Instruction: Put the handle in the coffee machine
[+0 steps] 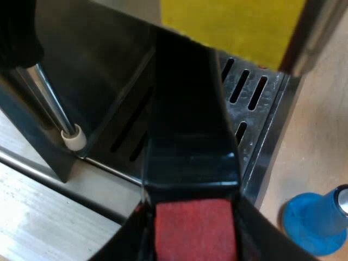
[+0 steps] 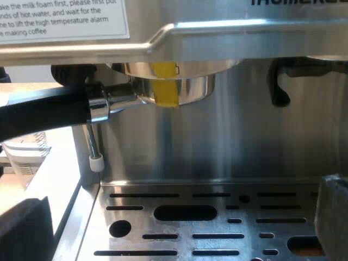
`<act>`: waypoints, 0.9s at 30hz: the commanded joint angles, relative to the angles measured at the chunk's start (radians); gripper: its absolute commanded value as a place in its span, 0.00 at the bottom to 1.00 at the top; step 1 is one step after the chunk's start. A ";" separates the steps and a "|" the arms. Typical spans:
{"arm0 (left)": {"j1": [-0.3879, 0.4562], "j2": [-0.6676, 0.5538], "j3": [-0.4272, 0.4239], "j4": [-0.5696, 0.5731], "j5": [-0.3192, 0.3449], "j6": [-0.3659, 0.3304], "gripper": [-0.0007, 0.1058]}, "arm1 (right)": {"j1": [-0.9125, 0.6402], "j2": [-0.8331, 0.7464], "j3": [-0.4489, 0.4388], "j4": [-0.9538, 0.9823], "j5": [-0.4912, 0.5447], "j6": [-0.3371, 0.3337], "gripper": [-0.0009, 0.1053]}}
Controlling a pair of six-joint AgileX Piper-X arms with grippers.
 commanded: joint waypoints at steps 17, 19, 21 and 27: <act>-0.004 -0.038 -0.086 0.016 0.214 -0.032 0.01 | -0.005 -0.005 0.018 0.001 0.004 -0.013 0.93; -0.004 -0.053 -0.086 0.062 0.214 0.017 0.01 | -0.005 -0.005 0.018 0.001 0.004 -0.013 0.93; -0.004 -0.069 -0.086 0.092 0.214 0.054 0.01 | -0.005 -0.005 0.018 0.001 0.004 -0.013 0.93; -0.004 -0.090 -0.086 0.142 0.214 0.083 0.01 | -0.005 -0.005 0.018 0.001 0.004 -0.013 0.93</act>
